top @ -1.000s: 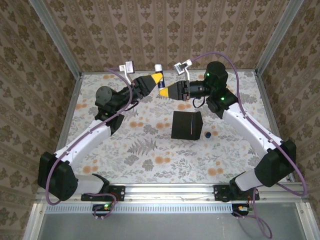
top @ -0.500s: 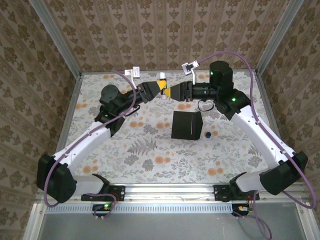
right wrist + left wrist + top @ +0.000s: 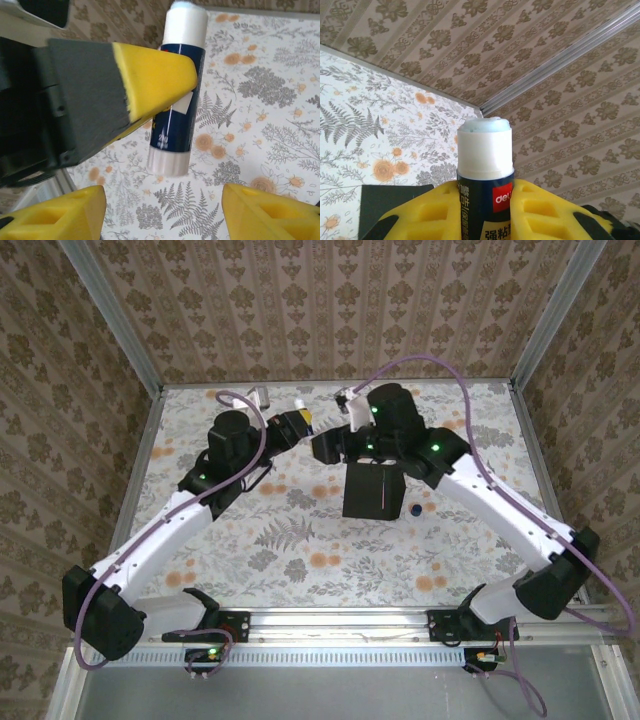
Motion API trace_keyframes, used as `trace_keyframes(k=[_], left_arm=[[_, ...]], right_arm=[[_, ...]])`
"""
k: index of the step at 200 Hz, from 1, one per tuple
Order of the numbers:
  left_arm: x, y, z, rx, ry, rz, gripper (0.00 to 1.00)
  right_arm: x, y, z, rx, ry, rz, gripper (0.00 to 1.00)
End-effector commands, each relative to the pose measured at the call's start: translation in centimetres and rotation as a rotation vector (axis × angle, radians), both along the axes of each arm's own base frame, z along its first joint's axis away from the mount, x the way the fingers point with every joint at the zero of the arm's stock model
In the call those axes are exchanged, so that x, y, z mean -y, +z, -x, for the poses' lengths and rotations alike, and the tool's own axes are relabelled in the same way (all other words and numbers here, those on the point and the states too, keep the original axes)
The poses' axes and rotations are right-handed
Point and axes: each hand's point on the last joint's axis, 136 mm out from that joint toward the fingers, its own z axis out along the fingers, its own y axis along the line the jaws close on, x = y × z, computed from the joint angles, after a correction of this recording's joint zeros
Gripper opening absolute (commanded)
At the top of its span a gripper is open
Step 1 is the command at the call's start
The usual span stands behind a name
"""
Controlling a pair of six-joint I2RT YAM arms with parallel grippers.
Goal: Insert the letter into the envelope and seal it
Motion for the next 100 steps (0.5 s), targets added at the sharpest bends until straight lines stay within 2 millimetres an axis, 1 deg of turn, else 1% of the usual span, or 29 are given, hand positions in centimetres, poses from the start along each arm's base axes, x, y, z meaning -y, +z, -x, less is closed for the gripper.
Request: trace_keyframes(k=[1,34,52,75,100], left_arm=[[-0.17,2.15,0.15,0.024,0.028,0.038,0.00],[0.02,2.06,0.37,0.018,0.019,0.065,0.00],[0.15,2.16,0.50,0.018,0.008,0.068,0.00],[0.36,2.17,0.62,0.018,-0.006,0.071,0.00],[0.70,2.18,0.75,0.016,-0.026,0.079,0.00]], right_arm=[[-0.48,-0.31,-0.72,0.021,-0.020,0.050,0.64],[-0.97,-1.19,-1.22,0.000,-0.021,0.070,0.65],[-1.05,-1.12,-1.29,0.007,-0.021,0.065,0.64],[-1.14,-0.94,-1.39,0.015,-0.019,0.061,0.62],[-1.32,-0.94,-1.45,0.017,-0.012,0.057,0.55]])
